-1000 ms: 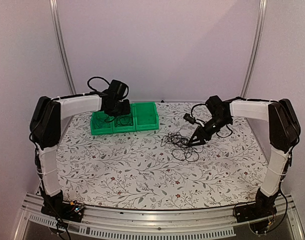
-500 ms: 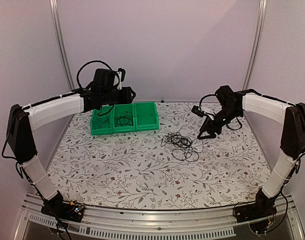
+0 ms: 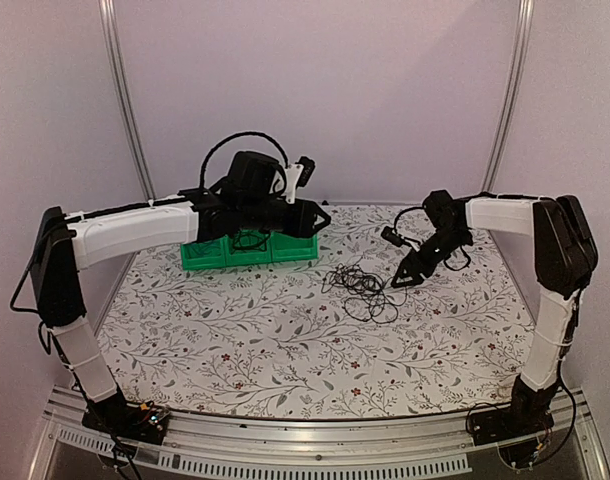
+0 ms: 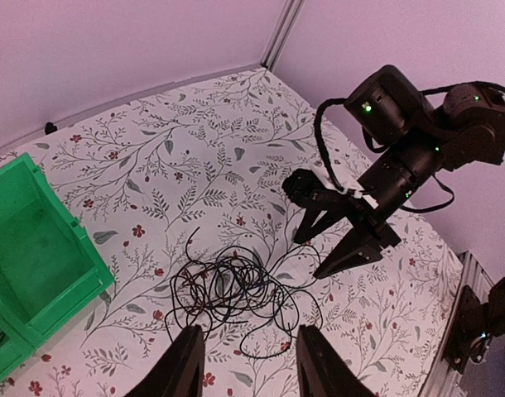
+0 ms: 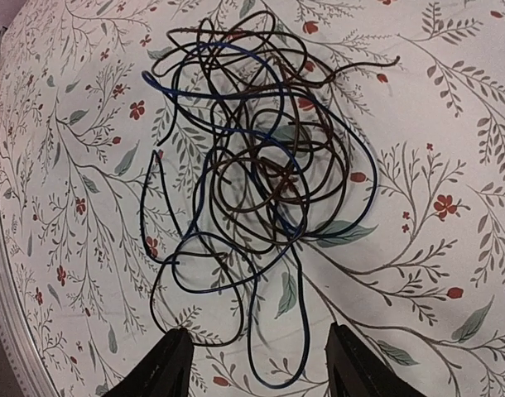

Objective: Untangle the cables

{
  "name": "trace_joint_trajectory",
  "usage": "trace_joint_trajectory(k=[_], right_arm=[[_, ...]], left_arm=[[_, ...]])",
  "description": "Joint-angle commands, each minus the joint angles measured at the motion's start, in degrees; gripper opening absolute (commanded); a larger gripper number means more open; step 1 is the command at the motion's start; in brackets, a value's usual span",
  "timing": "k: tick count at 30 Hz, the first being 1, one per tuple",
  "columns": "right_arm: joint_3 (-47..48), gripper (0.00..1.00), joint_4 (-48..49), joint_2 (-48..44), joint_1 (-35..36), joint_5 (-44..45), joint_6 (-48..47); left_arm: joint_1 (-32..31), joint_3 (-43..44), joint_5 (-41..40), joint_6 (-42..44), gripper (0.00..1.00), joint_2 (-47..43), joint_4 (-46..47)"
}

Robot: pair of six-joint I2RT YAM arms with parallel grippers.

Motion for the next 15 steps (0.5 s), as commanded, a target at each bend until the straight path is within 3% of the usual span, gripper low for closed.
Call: trace_joint_trajectory(k=[1,3,6,10,15], right_arm=[[2.6,0.59,1.1,3.6,-0.7,1.3,4.0],[3.4,0.55,1.0,4.6,-0.9,1.1,4.9],[3.8,0.42,-0.1,5.3,-0.9,0.7,5.6],[3.7,0.01,-2.1,3.6,-1.1,-0.5,5.3],[9.2,0.0,-9.0,-3.5,-1.1,-5.8,0.7]], left_arm=[[0.3,-1.0,1.9,-0.9,0.41,1.5,1.4],[0.3,-0.8,2.4,-0.9,0.41,2.2,1.5],[0.4,-0.6,2.9,-0.8,0.41,3.4,2.0],[0.4,-0.2,4.6,-0.1,0.41,4.6,3.2],[-1.1,0.8,5.7,6.6,0.43,4.7,6.2]])
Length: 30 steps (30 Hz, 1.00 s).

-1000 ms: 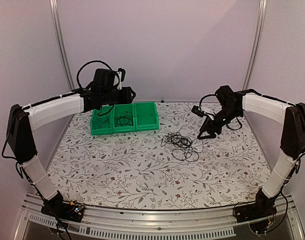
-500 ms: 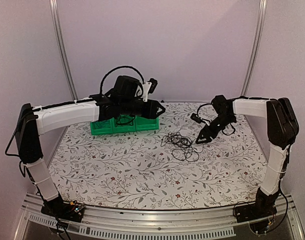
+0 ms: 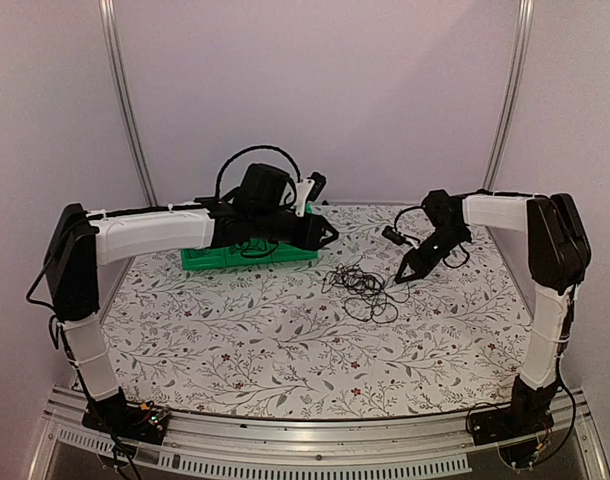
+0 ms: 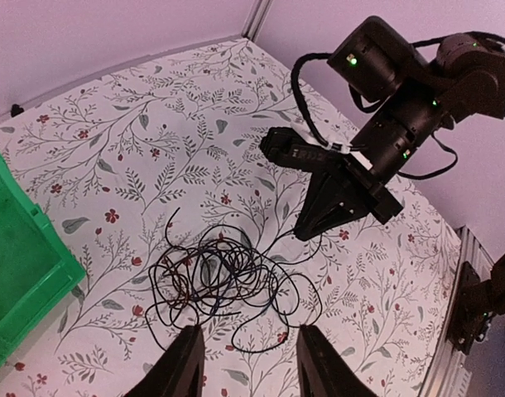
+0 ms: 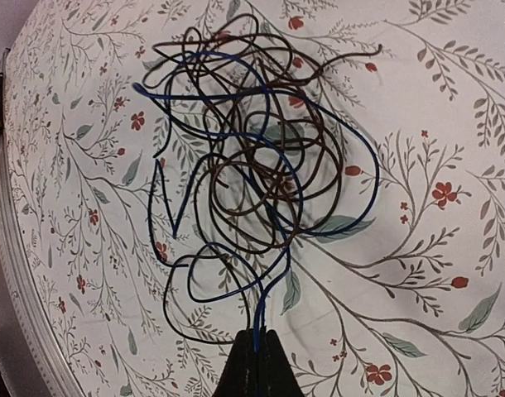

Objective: Untangle the cables

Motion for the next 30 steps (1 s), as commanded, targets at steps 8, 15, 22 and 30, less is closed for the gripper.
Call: trace_joint_trajectory(k=[8,15,22,30], right_arm=[[22.9,0.0,-19.8,-13.6,1.0,-11.7,-12.3],[29.7,0.0,-24.1,-14.4,3.3,-13.2,-13.3],[35.3,0.0,-24.2,-16.1,4.1,-15.6,-11.8],[38.6,0.0,-19.7,-18.4,4.0,-15.6,-7.8]], left_arm=[[-6.1,6.8,0.4,17.7,0.51,0.9,10.9],[-7.1,16.7,2.9,16.5,0.51,8.6,13.3],[-7.8,20.1,4.7,13.0,0.41,14.1,16.8],[-7.9,18.0,6.9,12.1,0.07,13.4,17.9]])
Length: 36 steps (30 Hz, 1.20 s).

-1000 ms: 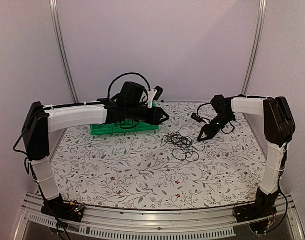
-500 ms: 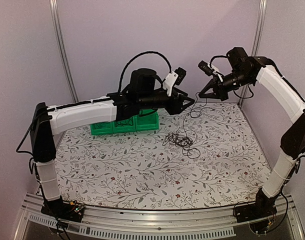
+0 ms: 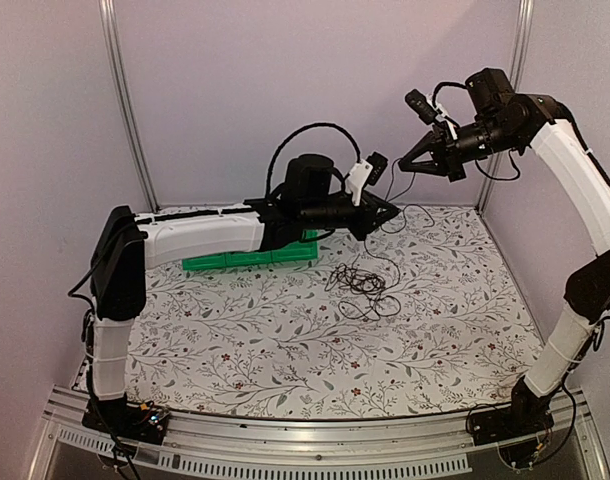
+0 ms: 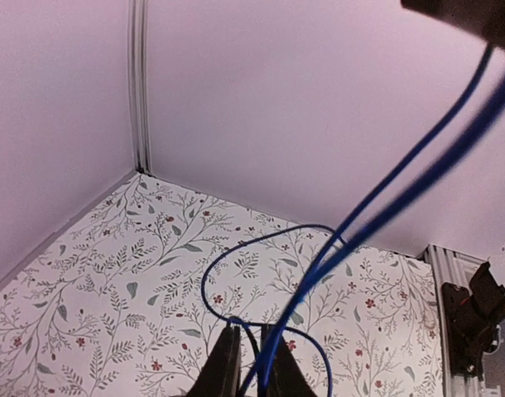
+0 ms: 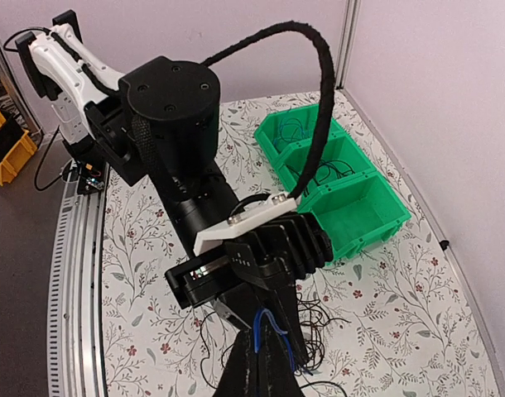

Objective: Untangle the cables

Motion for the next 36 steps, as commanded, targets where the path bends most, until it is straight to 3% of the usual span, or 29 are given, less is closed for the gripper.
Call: trace_joint_trajectory(k=[1,10,21,29,32,36], right_arm=[[0.8,0.0,1.9,-1.7,0.1,-1.7,1.9],[-0.1,0.0,5.5,0.5,-3.5,-2.8,7.6],[5.6,0.0,8.4,-0.4,-3.8,-2.1,9.8],[5.2,0.0,7.9,-0.3,-3.7,-2.1,9.6],[5.0,0.0,8.0,0.0,-3.7,-2.1,9.8],[5.0,0.0,8.1,0.3,-3.7,-1.9,9.8]], left_arm=[[-0.5,-0.6,1.1,-0.6,0.03,-1.2,1.5],[1.4,-8.5,-1.2,-3.6,0.0,-7.0,1.2],[2.1,-18.3,1.4,-3.7,0.02,-4.6,-0.1],[2.4,-16.8,2.7,-4.9,0.23,-3.3,3.3],[2.8,-16.3,3.6,-6.0,0.09,-3.3,5.1],[3.5,-16.5,3.7,-7.0,0.01,-3.2,6.0]])
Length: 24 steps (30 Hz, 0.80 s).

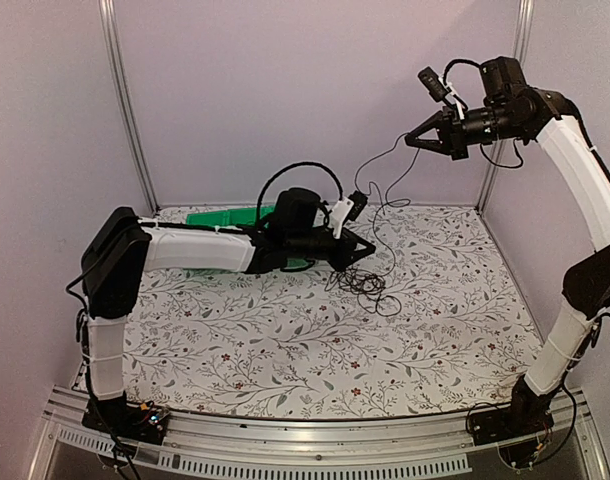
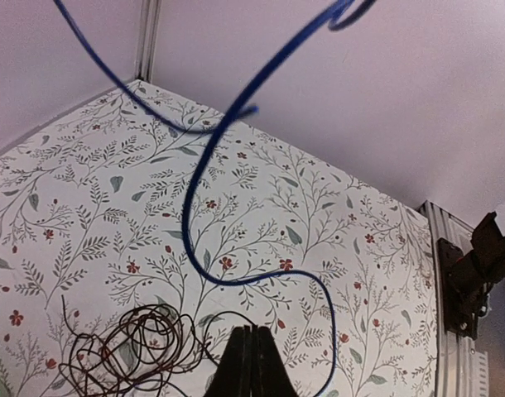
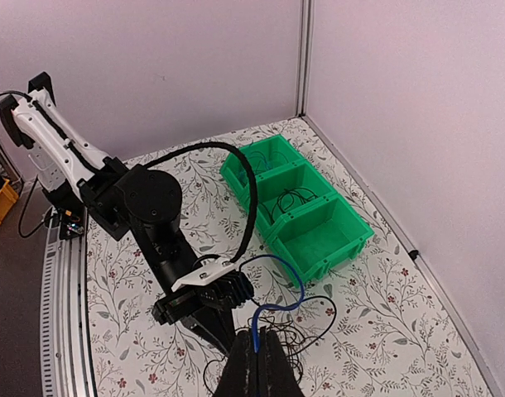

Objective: Untangle the cables

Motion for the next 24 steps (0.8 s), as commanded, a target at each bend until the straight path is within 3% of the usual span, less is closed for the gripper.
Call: trace_joint_trajectory(k=[1,10,11,13,15,20,24], right_arm=[[0.8,0.0,1.3,-0.4,-0.1,-0.4,0.6],[2.1,0.0,3.7,-1.3,0.0,0.6,1.7],[2.1,0.0,3.8,-1.5,-0.1,0.6,1.9],[2.1,0.0,3.7,-1.5,0.0,0.6,2.0],[2.1,0.0,3.7,-1.3,0.0,0.6,2.1],[2.1,0.0,4.2,-1.3,0.0,0.7,2.3],[2.2,0.0,4.3,-1.1,-0.1,0.7,2.4]], left_arm=[[1.3,-0.2,0.8,-1.3,0.0,-0.8,1.9],[3.0,-9.3,-0.4,-3.5,0.0,-6.8,5.0],[3.0,-10.0,-0.7,-3.8,0.05,-7.6,5.4],[3.0,-10.9,-1.7,-4.2,0.29,-9.5,5.8],[3.0,-11.7,-0.4,-4.3,0.42,-10.7,7.3],[2.8,-5.5,7.5,-4.7,0.56,-6.9,5.4],[2.1,0.8,9.2,-1.2,0.59,-2.2,1.1]])
